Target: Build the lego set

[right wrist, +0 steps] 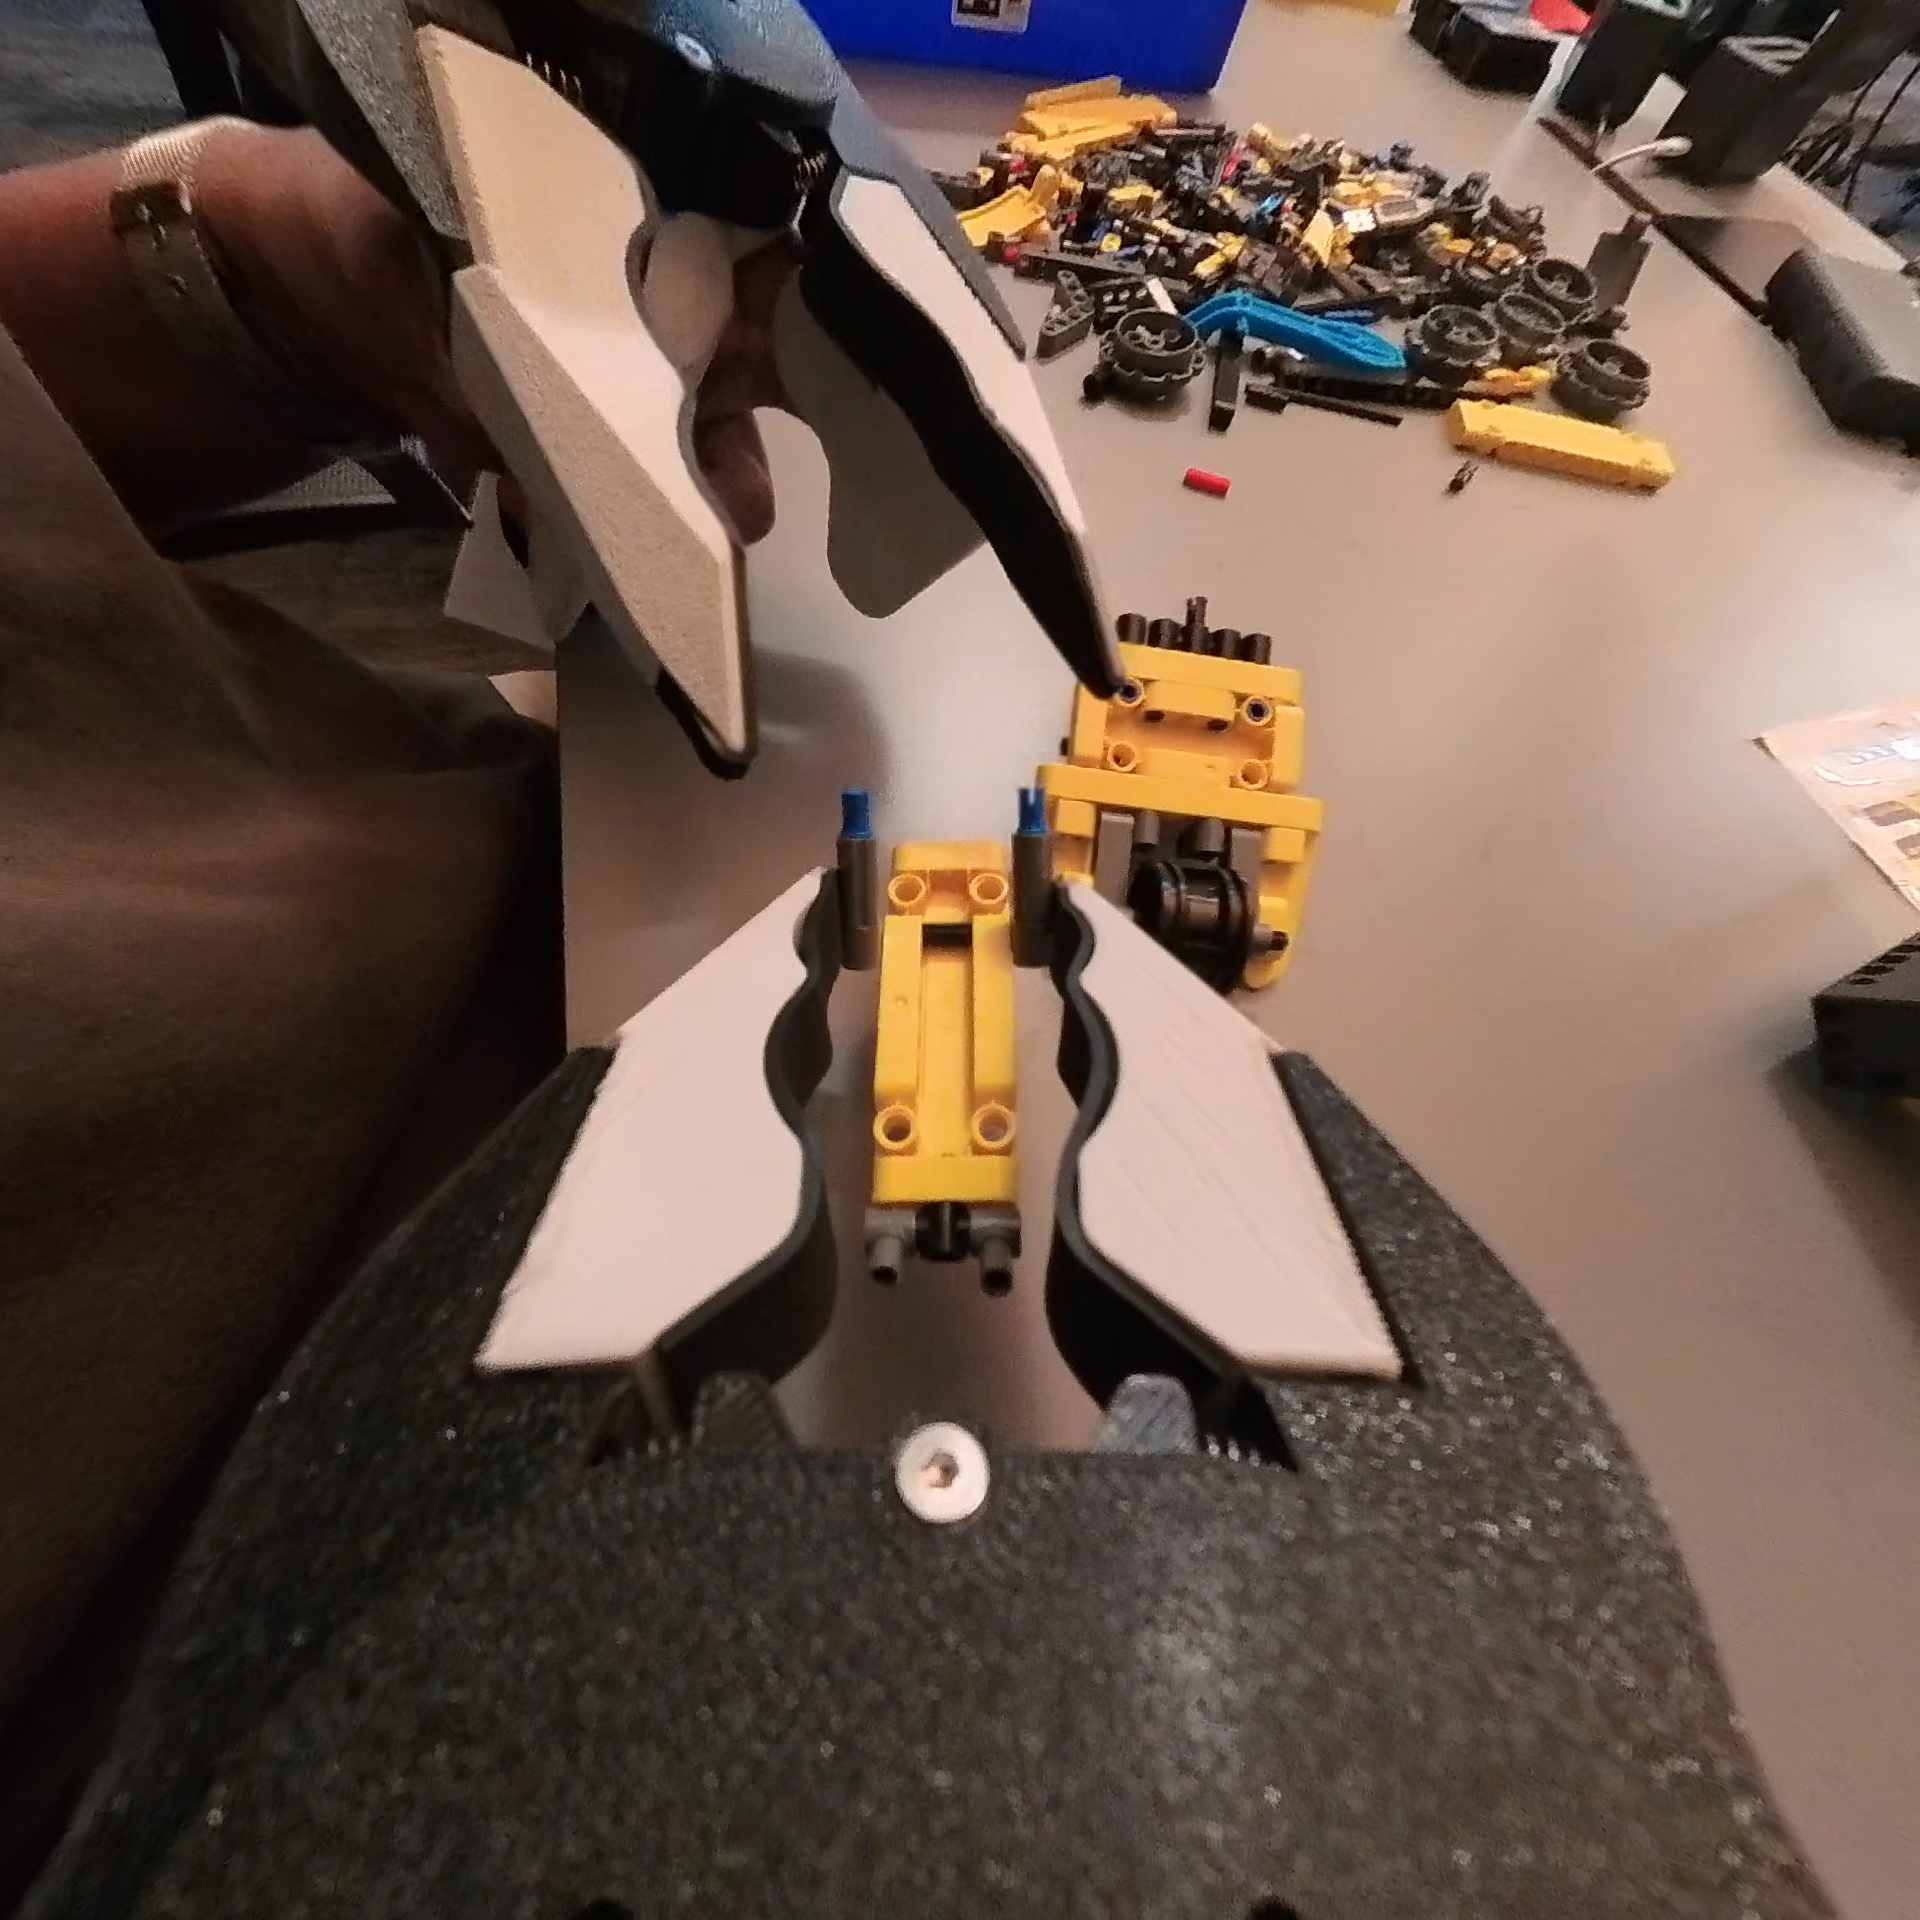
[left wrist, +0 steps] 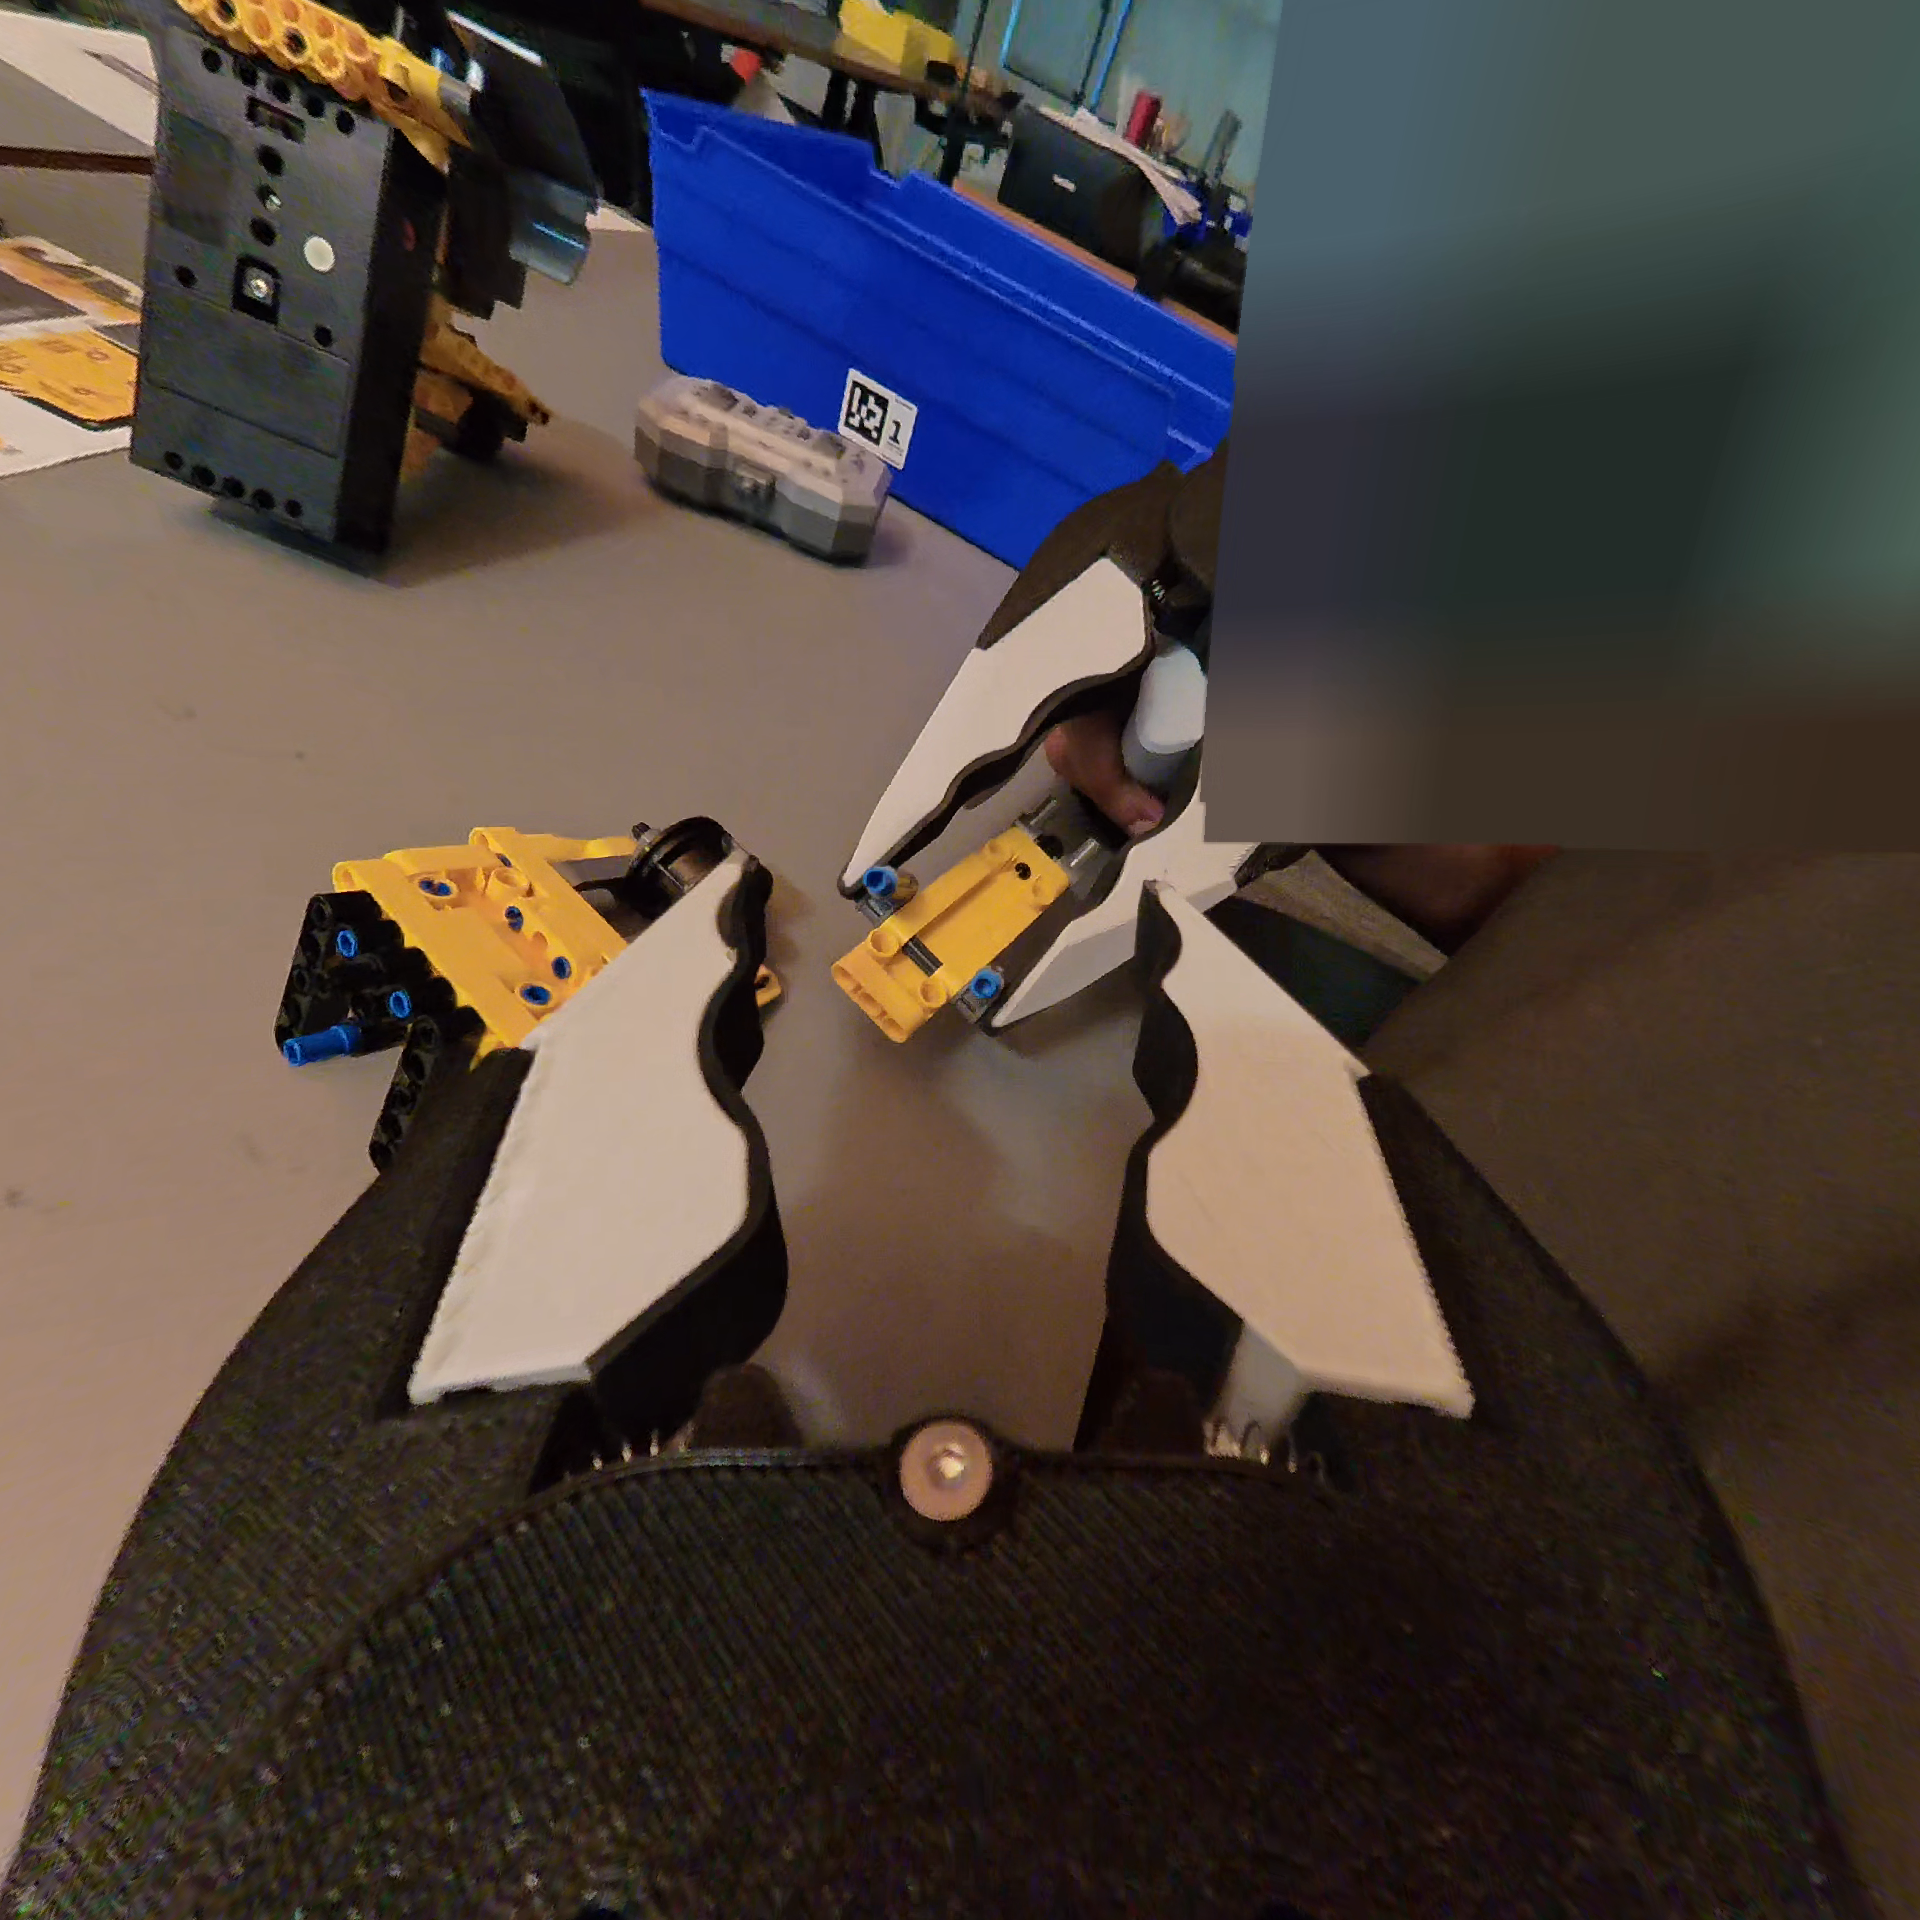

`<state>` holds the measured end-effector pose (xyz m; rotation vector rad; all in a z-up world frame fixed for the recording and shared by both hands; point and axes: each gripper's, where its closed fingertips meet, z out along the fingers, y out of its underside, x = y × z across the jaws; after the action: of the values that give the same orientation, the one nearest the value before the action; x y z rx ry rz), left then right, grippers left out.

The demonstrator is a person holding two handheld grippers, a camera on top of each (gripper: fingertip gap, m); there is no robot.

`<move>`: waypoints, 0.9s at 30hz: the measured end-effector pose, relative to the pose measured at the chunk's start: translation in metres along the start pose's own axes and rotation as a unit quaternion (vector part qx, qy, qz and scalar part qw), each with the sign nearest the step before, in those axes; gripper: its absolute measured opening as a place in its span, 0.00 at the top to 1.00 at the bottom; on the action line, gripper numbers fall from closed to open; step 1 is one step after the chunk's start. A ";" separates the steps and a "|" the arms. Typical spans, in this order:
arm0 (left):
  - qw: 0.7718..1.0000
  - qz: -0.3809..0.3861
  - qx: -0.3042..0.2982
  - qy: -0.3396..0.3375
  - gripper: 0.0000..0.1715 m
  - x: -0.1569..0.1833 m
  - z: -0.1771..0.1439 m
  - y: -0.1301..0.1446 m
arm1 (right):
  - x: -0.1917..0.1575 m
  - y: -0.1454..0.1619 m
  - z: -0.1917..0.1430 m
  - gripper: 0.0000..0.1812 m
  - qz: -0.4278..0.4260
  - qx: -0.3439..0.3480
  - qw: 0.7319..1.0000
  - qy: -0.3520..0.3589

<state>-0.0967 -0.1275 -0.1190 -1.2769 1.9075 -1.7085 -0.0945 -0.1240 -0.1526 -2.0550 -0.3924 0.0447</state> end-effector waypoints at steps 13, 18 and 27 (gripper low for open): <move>0.996 0.005 -0.017 0.083 0.60 0.027 0.004 0.006 | -0.020 0.000 0.001 0.78 -0.009 0.000 0.997 -0.074; 0.995 0.037 -0.062 0.066 0.62 0.024 0.008 0.018 | -0.027 -0.001 -0.001 0.78 -0.003 0.003 0.994 -0.112; 0.982 0.085 -0.169 0.028 0.70 0.011 0.008 0.050 | -0.028 0.007 0.005 0.78 0.014 -0.031 0.991 -0.132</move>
<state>-0.1181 -0.1452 -0.1632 -1.1407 2.3407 -1.3935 -0.1201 -0.1317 -0.1650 -2.1219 -0.5344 0.3286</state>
